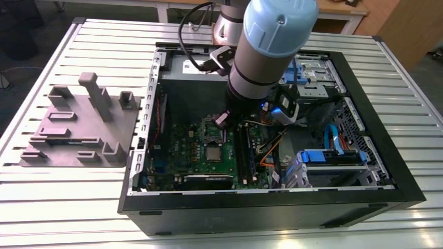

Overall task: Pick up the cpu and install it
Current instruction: 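Close the cpu cover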

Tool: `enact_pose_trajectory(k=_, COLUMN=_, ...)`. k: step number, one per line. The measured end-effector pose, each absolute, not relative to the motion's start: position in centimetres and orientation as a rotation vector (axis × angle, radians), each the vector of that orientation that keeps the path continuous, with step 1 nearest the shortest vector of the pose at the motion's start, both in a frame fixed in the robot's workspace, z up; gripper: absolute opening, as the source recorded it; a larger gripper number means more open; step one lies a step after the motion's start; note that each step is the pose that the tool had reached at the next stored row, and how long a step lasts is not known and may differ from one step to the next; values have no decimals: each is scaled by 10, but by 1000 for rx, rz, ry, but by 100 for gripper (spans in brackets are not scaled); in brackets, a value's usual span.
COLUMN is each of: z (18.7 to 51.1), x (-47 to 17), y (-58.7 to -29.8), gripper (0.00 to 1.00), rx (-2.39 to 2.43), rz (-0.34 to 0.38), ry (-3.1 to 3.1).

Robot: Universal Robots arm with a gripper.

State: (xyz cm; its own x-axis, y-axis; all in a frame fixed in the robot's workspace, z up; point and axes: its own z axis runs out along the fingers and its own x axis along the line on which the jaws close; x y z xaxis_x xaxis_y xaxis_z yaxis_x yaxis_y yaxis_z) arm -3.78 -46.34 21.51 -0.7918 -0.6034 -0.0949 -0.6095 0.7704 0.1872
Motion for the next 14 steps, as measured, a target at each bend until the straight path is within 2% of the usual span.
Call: enact_pose_trajectory(k=14, z=213, x=-34, y=-449, gripper=10, rx=-1144, rz=328, ry=2883)
